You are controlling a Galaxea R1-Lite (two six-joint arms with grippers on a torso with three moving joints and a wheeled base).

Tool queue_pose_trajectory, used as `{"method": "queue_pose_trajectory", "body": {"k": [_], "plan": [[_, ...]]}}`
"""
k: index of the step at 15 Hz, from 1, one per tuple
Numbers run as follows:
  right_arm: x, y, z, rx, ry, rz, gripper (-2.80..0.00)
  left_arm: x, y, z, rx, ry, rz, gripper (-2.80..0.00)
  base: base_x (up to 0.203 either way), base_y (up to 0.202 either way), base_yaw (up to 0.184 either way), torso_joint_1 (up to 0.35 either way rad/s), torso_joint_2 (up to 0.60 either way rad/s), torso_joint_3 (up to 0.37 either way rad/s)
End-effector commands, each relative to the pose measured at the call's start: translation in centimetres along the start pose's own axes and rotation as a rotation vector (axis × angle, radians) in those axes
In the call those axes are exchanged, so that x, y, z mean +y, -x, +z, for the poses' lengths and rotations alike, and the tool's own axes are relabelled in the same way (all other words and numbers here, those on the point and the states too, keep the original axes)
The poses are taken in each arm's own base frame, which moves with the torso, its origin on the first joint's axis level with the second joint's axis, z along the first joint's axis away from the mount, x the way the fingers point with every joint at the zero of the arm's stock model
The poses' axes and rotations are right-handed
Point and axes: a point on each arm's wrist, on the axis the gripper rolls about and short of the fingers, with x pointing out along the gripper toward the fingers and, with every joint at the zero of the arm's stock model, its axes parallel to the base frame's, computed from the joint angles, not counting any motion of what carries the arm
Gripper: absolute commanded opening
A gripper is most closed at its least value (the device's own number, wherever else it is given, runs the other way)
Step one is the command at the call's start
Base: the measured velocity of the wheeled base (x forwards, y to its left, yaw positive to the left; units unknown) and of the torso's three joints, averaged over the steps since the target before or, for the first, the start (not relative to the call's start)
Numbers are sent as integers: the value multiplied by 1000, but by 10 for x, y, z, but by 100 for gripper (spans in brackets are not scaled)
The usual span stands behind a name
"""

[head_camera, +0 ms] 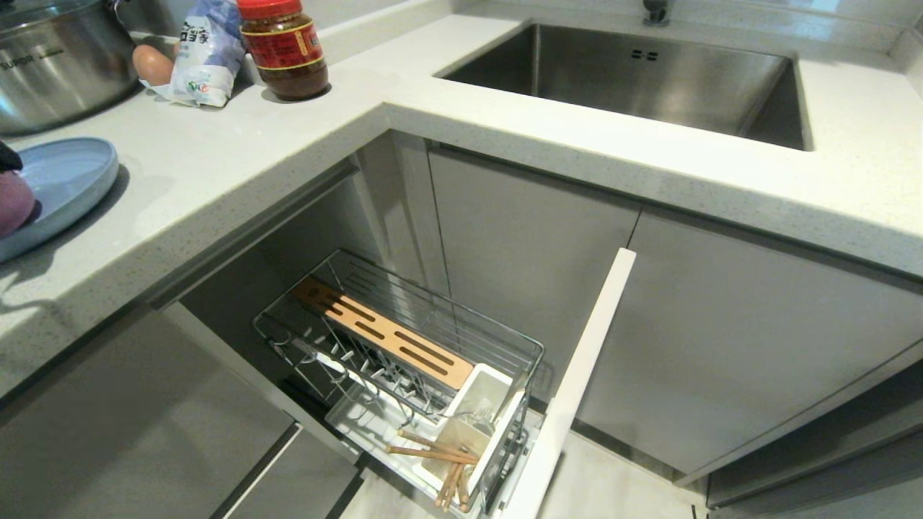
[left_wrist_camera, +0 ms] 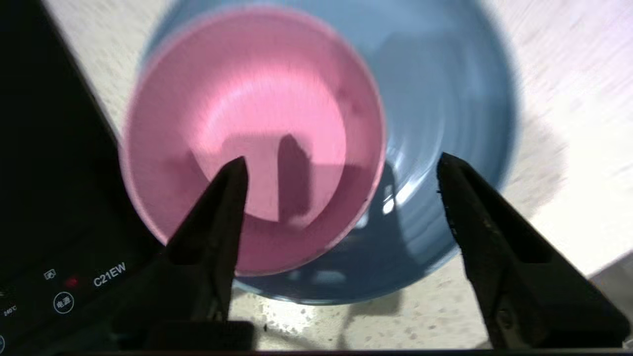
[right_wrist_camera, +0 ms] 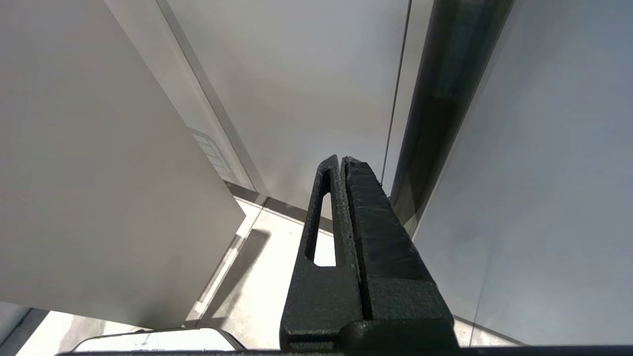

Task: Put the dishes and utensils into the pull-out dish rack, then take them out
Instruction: Take the bowl out of the cupboard, then take the fork out of the cupboard

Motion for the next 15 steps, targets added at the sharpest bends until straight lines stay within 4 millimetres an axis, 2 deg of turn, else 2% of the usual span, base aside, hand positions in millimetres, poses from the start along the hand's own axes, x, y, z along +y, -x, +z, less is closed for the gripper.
{"method": "queue_pose_trajectory", "body": {"k": [1, 5, 6, 7, 10, 13, 15], "plan": [[0, 0, 0, -4, -1, 1, -280, 7, 30, 1, -105, 67, -23, 0, 0, 0, 0, 0, 0, 0], [0, 0, 0, -4, -1, 2, -280, 16, 78, 2, -335, 196, -124, 0, 0, 0, 0, 0, 0, 0], [0, 0, 0, -5, -1, 0, -280, 15, 83, 2, -380, 221, -159, -103, 0, 0, 0, 0, 0, 0], [0, 0, 0, -5, -1, 0, -280, 14, 90, 0, -433, 245, -218, -280, 0, 0, 0, 0, 0, 0], [0, 0, 0, -4, -1, 2, -280, 9, 109, -4, -561, 290, -422, -280, 0, 0, 0, 0, 0, 0], [0, 0, 0, -5, -1, 0, -280, -3, 113, -11, -607, 316, -634, -280, 0, 0, 0, 0, 0, 0], [0, 0, 0, -4, -1, 0, -280, -16, 111, -19, -561, 300, -760, -280, 0, 0, 0, 0, 0, 0]]}}
